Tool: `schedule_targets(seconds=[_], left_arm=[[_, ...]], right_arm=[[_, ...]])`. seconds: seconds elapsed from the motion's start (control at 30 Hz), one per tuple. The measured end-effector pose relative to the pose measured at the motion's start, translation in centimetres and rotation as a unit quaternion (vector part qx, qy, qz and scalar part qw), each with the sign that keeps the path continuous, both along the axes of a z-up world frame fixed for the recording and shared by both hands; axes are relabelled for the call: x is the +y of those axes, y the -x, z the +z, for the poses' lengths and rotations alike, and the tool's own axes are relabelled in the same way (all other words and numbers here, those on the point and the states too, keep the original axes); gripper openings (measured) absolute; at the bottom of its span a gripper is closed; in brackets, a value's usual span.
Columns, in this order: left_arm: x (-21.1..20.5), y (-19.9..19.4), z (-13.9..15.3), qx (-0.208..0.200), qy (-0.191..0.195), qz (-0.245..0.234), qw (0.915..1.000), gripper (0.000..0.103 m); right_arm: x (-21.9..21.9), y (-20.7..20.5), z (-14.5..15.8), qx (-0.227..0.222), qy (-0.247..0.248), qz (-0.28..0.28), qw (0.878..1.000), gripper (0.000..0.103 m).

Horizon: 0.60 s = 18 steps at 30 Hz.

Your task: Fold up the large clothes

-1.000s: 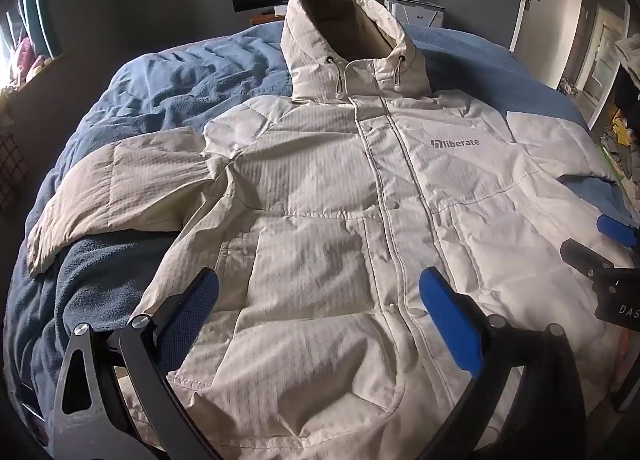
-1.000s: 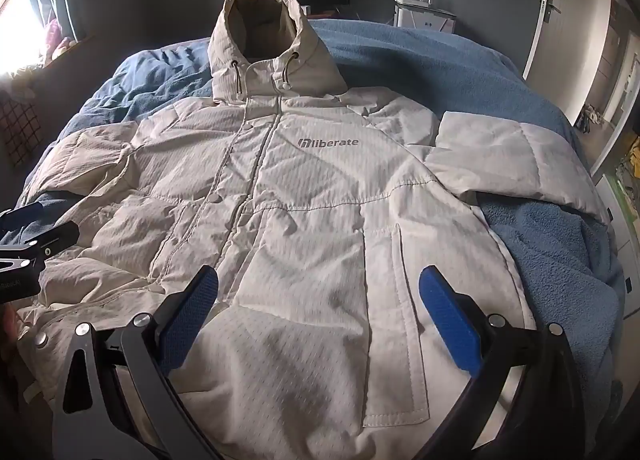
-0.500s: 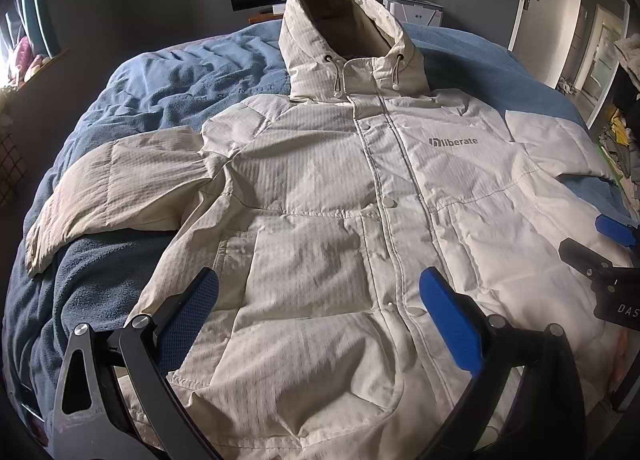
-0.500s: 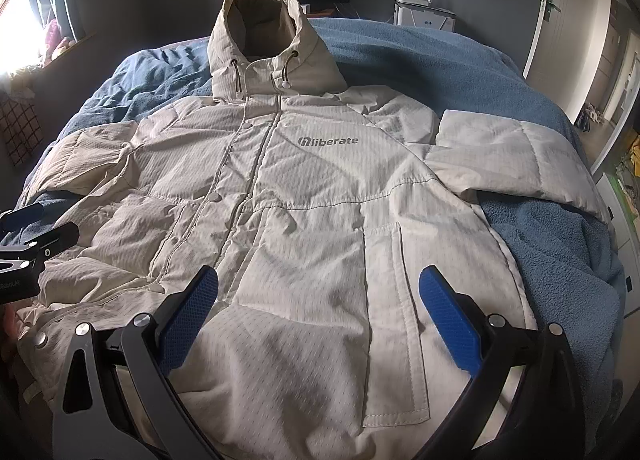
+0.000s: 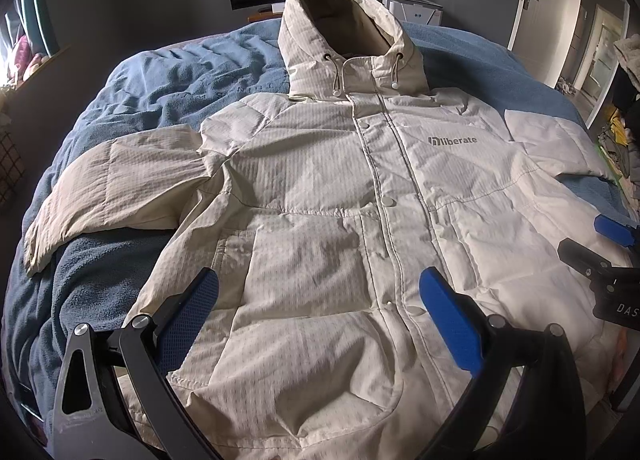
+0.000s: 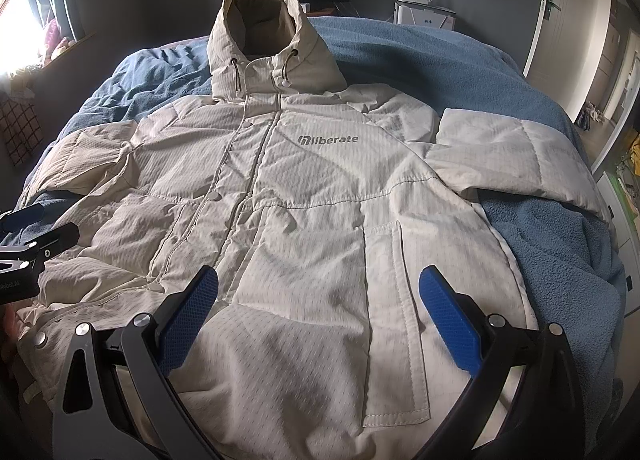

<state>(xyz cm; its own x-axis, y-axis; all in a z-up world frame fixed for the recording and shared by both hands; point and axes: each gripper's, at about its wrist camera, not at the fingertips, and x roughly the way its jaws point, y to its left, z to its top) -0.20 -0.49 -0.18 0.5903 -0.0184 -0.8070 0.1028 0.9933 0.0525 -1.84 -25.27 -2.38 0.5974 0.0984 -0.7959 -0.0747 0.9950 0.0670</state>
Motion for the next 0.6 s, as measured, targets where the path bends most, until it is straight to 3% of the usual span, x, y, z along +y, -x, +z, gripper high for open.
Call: schedule_targets(seconds=[0.6], left_arm=[[0.09,-0.05,0.02,0.002,0.002,0.000,1.0000,0.097]], right_arm=[[0.01,-0.03,-0.11,0.002,-0.001,0.000,1.000,0.097]])
